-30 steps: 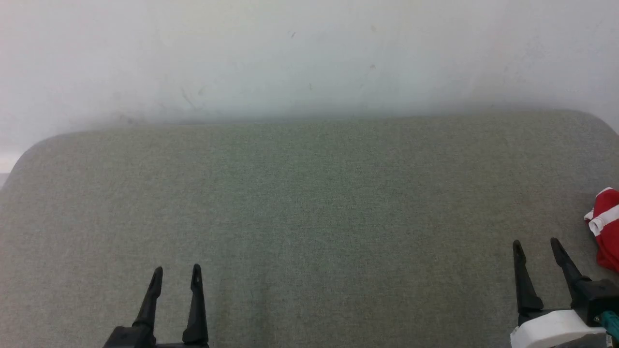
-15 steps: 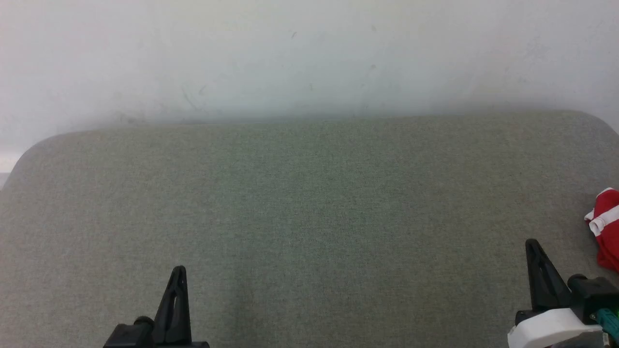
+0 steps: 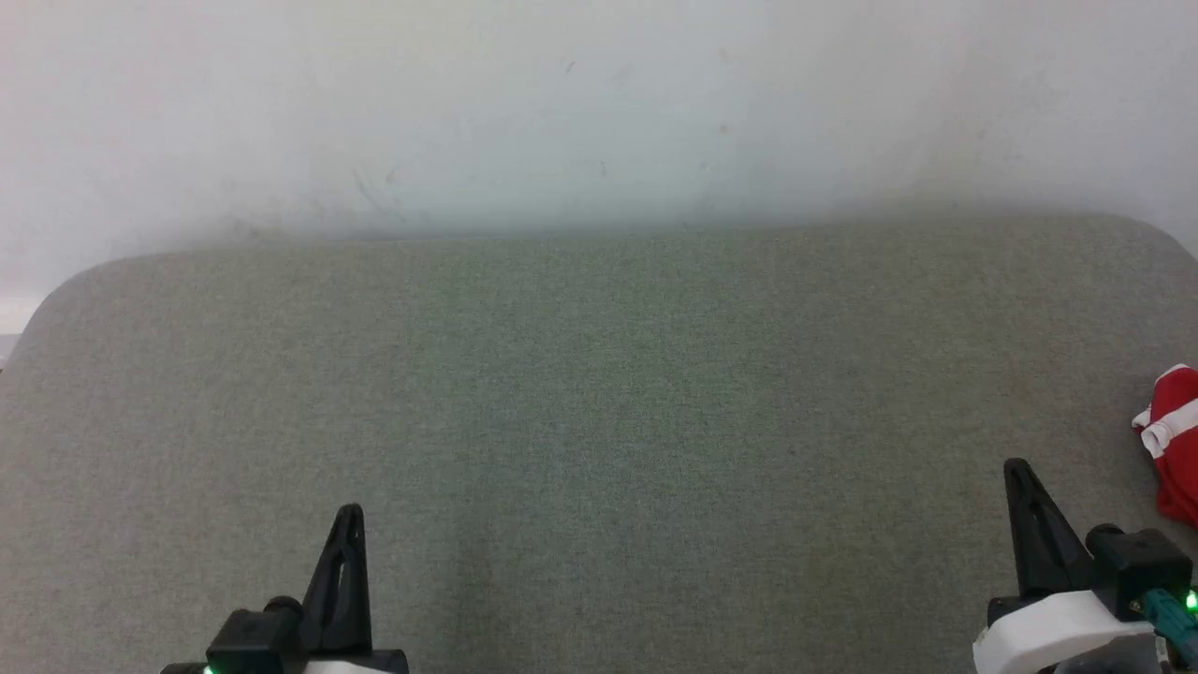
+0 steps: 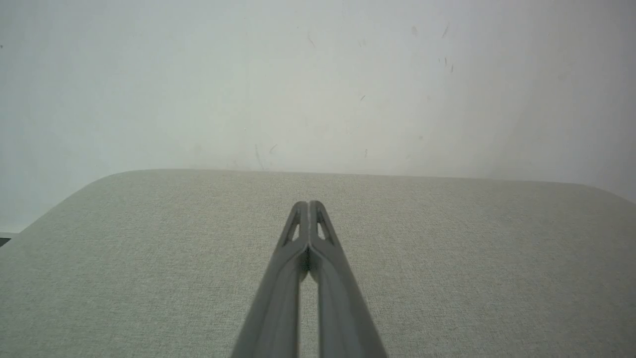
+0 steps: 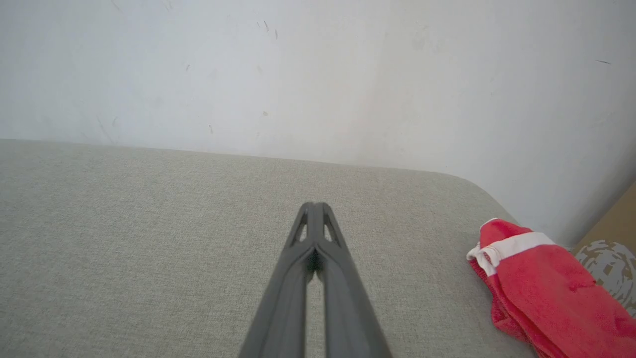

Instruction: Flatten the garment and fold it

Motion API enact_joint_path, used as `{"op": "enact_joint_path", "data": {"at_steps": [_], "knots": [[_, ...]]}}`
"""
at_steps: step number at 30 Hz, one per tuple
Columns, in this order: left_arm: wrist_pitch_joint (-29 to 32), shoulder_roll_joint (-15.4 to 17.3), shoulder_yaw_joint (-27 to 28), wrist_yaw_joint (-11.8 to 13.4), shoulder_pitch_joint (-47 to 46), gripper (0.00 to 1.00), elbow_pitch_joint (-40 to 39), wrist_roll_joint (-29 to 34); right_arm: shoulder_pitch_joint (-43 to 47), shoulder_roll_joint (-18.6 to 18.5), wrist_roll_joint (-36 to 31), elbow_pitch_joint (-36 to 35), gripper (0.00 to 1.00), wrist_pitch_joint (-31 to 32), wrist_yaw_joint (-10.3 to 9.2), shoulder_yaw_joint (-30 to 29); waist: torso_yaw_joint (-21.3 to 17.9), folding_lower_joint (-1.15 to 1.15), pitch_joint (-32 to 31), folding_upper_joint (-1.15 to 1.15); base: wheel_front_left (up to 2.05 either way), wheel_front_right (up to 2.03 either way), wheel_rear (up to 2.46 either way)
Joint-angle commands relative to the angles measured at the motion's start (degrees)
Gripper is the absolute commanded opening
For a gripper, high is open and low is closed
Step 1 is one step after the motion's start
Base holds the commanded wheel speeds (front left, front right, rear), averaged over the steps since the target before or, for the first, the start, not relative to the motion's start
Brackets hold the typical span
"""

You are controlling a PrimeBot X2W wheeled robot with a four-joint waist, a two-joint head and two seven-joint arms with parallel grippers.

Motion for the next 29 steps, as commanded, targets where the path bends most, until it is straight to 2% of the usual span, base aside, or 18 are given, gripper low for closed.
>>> {"op": "enact_joint_path", "data": {"at_steps": [1,29], "knots": [[0.3,-0.3,0.3,-0.3,-1.0,0.0,0.3,0.6,-0.8,0.0,0.3,-0.3,0.0,0.3,-0.02,0.2,0.0,0.0,0.0,0.0,0.0,0.0,0.0],[3.6,-0.8,1.1,-1.2,-3.9,0.0,1.3,2.6,-2.0,0.1,0.6,-1.6,0.0,3.2,-0.05,2.3,0.2,0.0,0.0,0.0,0.0,0.0,0.0]]}}
